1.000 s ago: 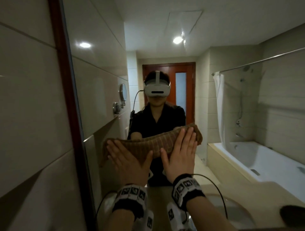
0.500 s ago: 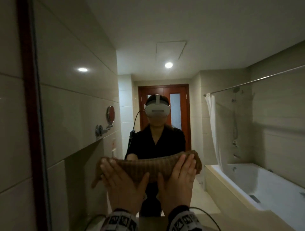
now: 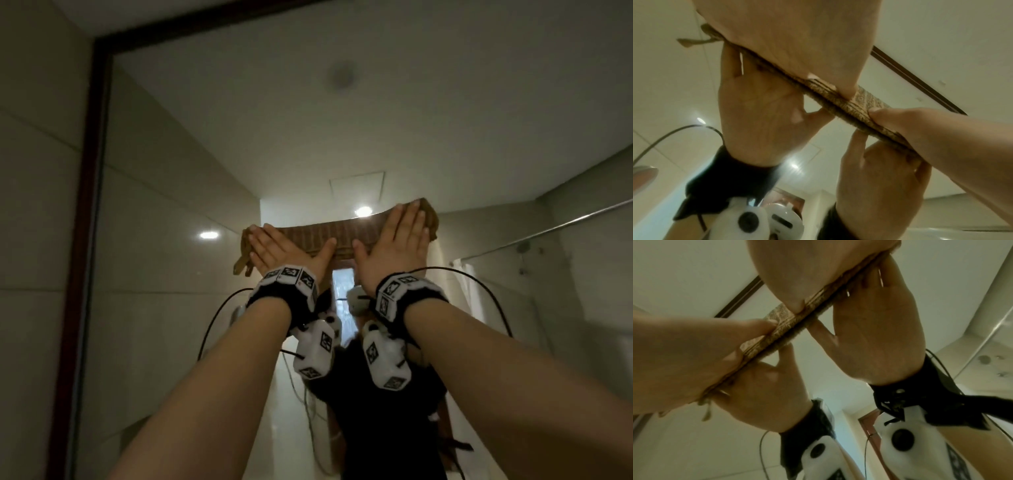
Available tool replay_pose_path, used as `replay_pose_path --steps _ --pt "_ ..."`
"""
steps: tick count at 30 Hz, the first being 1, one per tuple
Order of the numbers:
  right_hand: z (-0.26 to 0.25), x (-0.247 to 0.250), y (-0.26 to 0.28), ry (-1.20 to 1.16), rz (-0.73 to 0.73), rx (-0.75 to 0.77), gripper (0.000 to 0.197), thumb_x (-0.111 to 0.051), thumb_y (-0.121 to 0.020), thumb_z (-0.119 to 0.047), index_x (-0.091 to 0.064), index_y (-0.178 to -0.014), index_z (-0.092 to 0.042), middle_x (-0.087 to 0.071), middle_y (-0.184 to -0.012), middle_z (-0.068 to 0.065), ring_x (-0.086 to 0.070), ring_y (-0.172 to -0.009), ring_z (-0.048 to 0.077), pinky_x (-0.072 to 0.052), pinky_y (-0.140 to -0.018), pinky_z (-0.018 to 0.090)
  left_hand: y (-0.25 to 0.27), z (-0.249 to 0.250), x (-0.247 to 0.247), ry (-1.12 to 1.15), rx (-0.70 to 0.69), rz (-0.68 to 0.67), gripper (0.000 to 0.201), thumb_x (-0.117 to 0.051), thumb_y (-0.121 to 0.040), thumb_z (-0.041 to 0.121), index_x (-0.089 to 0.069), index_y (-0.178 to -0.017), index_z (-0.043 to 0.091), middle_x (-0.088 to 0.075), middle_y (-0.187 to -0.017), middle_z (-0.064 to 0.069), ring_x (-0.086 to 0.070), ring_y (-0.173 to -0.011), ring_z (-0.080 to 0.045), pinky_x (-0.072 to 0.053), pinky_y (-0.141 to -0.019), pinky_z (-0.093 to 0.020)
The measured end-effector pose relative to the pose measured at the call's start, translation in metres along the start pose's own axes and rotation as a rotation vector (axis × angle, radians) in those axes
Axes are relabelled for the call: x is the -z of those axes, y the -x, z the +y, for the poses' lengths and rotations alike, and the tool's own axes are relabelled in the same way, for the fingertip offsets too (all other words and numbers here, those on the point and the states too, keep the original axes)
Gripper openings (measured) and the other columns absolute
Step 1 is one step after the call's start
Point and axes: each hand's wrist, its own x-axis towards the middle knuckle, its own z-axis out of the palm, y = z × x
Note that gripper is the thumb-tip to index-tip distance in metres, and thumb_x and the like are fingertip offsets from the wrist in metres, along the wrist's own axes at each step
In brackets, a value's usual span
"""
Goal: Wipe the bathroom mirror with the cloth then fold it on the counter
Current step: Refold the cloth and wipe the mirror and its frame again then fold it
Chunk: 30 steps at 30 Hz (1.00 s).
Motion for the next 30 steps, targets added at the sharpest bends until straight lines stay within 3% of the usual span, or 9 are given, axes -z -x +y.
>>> replay_pose_path --steps 8,14,23,30 --pt "0.009 -0.006 -0.004 -0.005 0.123 0.074 0.092 -0.026 -0.091 -0.062 0.012 -0.15 -0.002 0.019 -0.156 0.022 0.011 -0.146 0.033 0.0 -0.12 0.045 -0.014 -0.001 -0.016 -0.021 -0.03 0.138 0.13 -0.033 -0.066 0.092 0.021 -0.148 0.006 0.024 -0.157 -0.015 0.018 -0.146 -0.028 0.012 -0.116 -0.042" --pt "0.015 -0.014 0.017 -0.001 0.144 0.06 0.091 -0.027 -0.09 -0.061 0.003 -0.151 -0.002 0.009 -0.158 0.021 0.006 -0.147 0.034 0.0 -0.12 0.044 -0.003 -0.014 -0.023 -0.073 -0.113 0.147 0.128 -0.023 -0.066 0.094 0.021 -0.148 0.005 0.025 -0.157 -0.014 0.02 -0.146 -0.028 0.009 -0.119 -0.045" --pt "0.046 -0.031 0.078 0.061 0.152 0.05 0.089 -0.028 -0.091 -0.06 -0.001 -0.152 -0.002 0.005 -0.159 0.022 0.002 -0.147 0.034 -0.003 -0.12 0.044 0.063 -0.046 -0.054 -0.045 -0.163 0.149 0.122 -0.025 -0.073 0.088 0.017 -0.149 0.003 0.021 -0.158 -0.018 0.017 -0.146 -0.03 0.008 -0.119 -0.045" --pt "0.1 -0.04 0.171 0.09 0.019 0.032 0.09 -0.031 -0.091 -0.06 0.003 -0.152 -0.003 0.008 -0.158 0.021 0.006 -0.147 0.033 -0.002 -0.12 0.045 0.169 -0.084 -0.107 -0.036 -0.156 0.159 0.117 -0.03 -0.078 0.084 0.001 -0.151 -0.002 0.004 -0.159 -0.021 0.005 -0.148 -0.032 -0.003 -0.12 -0.047"
